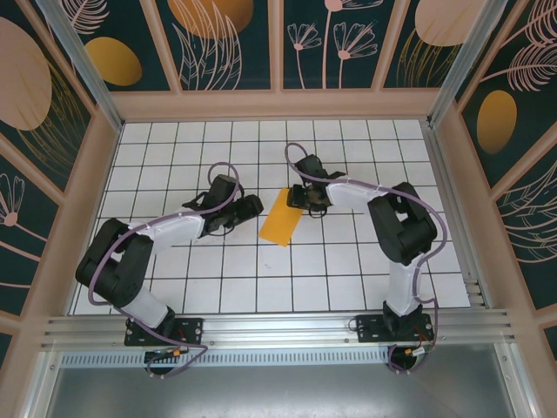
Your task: Fold a paper plane with a square sheet of paper (pick it up from the middle)
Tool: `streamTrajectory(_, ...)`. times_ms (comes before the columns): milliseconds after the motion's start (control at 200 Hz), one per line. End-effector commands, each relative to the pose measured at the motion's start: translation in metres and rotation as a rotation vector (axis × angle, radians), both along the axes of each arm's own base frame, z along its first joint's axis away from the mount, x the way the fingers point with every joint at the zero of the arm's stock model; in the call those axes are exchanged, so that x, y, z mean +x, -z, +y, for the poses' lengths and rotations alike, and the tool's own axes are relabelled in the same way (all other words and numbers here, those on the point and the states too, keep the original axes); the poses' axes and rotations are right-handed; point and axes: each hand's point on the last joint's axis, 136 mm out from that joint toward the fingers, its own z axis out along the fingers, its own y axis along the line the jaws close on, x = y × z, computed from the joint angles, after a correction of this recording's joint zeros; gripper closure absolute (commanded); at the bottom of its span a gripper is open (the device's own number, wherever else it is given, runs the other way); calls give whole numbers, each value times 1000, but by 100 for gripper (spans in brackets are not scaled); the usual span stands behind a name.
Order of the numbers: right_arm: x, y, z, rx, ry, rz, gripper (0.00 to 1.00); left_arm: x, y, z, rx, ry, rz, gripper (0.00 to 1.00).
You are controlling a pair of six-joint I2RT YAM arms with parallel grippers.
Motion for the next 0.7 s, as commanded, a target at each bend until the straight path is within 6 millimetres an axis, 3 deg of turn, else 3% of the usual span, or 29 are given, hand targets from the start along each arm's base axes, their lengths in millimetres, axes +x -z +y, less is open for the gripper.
streamTrajectory(0,7,4,-4,-65,7,-4,50,2,-11,15,24,-37,-33,26)
streamTrajectory(190,12,21,1,-118,-60,17,50,3,-15,25,48,-69,-49,19)
streamTrajectory(380,15,33,13,-155,-265,-8,52,2,-13,29,56,-82,-43,16)
streamTrajectory(500,22,24,31,-89,-372,-50,52,3,-13,27,37,-84,-41,15)
streamTrajectory(696,41,1,56,88,-388,-67,54,0,-9,15,-37,-69,-20,14)
